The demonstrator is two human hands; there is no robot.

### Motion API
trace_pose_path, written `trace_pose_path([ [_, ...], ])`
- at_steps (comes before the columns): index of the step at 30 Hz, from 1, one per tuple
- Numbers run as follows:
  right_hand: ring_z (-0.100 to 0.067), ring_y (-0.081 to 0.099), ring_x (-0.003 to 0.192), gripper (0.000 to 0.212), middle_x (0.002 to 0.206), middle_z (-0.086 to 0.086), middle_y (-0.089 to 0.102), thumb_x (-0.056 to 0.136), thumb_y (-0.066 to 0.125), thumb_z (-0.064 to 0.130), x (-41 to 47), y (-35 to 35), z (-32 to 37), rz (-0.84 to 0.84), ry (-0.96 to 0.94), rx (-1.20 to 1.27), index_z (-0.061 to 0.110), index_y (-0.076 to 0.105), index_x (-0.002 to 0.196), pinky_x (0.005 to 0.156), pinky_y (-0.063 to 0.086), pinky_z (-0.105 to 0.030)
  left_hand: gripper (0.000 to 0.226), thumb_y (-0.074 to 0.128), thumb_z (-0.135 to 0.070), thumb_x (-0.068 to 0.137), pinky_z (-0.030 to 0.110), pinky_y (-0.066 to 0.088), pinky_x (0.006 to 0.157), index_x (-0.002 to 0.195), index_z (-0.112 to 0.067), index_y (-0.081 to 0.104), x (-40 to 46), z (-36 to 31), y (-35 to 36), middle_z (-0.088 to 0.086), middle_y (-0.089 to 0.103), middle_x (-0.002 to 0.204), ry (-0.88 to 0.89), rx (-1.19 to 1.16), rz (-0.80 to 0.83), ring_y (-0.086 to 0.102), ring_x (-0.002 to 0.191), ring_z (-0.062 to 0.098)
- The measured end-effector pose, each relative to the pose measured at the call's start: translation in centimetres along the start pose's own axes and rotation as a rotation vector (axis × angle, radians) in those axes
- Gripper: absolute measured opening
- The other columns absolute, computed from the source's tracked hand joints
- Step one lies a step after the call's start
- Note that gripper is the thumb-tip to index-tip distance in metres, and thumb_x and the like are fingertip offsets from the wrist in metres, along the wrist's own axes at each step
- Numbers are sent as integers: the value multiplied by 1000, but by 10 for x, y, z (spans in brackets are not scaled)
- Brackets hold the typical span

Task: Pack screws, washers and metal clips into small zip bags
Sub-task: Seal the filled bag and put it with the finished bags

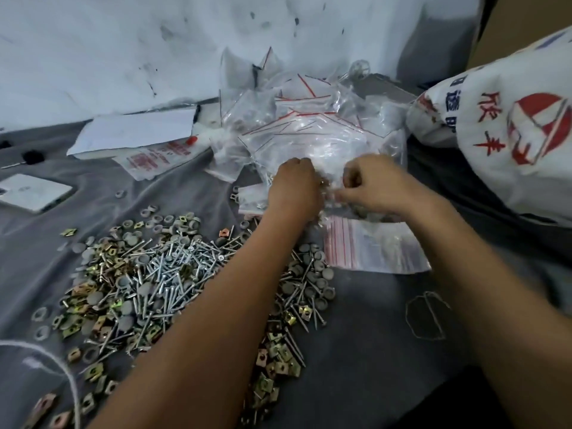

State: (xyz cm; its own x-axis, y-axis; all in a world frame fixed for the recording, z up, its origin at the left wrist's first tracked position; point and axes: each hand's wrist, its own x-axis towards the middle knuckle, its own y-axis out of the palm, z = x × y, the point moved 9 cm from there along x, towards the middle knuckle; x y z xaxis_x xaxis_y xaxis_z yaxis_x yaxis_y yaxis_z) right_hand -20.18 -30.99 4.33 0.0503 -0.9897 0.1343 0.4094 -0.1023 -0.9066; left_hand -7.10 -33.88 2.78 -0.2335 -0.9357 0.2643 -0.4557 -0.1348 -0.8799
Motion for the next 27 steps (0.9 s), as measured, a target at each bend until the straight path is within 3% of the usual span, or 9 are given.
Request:
trace_pose_path([
  [2, -15, 64, 71, 49, 72, 6, 66, 62, 86, 65, -35, 17, -16, 235, 84, -94, 23, 65, 76, 60, 47, -31, 28, 55, -1, 90, 37, 39, 85, 117, 0, 58, -16, -10, -12, 20, 56, 122, 6, -59, -107, 51, 116, 37],
  [4, -16, 64, 79, 57, 84, 5, 67, 57, 87, 67, -65, 30, -31, 355, 147, -156, 24, 63, 87, 71, 54, -37, 30, 56, 0, 88, 34, 35, 85, 118, -1, 61, -40, -26, -27, 19, 57, 121, 47, -118, -245, 51, 112, 35],
  [7, -16, 56, 74, 53, 82, 1, 62, 62, 93, 49, -84, 32, -36, 257, 96, 59, 13, 61, 83, 72, 51, -36, 30, 57, 0, 86, 35, 38, 83, 115, -3, 65, -66, -44, -28, 17, 62, 114, 83, -302, -262, 56, 106, 33],
  [12, -15, 49, 67, 37, 73, -4, 58, 72, 91, 21, -92, 30, -43, 127, 18, 340, -1, 62, 78, 62, 41, -29, 24, 54, -1, 89, 38, 51, 88, 108, -7, 68, -86, -29, 2, 9, 71, 107, -195, -594, -81, 63, 103, 28],
  [16, -17, 41, 63, 29, 65, -2, 48, 80, 86, 9, -90, 29, -52, 94, 28, 442, 5, 56, 79, 60, 33, -32, 22, 49, -2, 89, 42, 51, 92, 103, -8, 65, -96, -27, 17, 12, 68, 108, -374, -695, 4, 61, 106, 32],
  [18, -17, 40, 62, 28, 65, -2, 46, 82, 84, 8, -89, 26, -56, 55, 28, 439, 8, 56, 85, 59, 32, -32, 15, 48, 0, 87, 38, 47, 77, 91, -7, 61, -95, -35, 18, 12, 66, 97, -360, -673, 40, 60, 98, 34],
  [21, -15, 44, 62, 34, 71, -1, 52, 80, 86, 29, -93, 26, -48, 55, -24, 296, 13, 57, 89, 59, 38, -35, 21, 47, 1, 89, 42, 50, 68, 71, -9, 49, -93, -40, 17, 18, 66, 85, -393, -682, 81, 65, 88, 40],
  [24, -16, 48, 84, 68, 91, 4, 53, 54, 79, 75, -101, 34, -31, 127, -60, -16, 25, 50, 89, 75, 44, -36, 27, 43, 0, 96, 54, 60, 88, 72, -13, 46, -91, -35, 23, 27, 68, 103, -457, -782, 139, 72, 96, 44],
  [27, -18, 51, 81, 55, 91, 3, 55, 67, 85, 61, -99, 33, -14, 101, -104, -37, 19, 56, 88, 74, 47, -37, 19, 45, -1, 92, 55, 59, 92, 80, -13, 52, -92, -25, 24, 25, 68, 106, -509, -856, 150, 72, 99, 43],
])
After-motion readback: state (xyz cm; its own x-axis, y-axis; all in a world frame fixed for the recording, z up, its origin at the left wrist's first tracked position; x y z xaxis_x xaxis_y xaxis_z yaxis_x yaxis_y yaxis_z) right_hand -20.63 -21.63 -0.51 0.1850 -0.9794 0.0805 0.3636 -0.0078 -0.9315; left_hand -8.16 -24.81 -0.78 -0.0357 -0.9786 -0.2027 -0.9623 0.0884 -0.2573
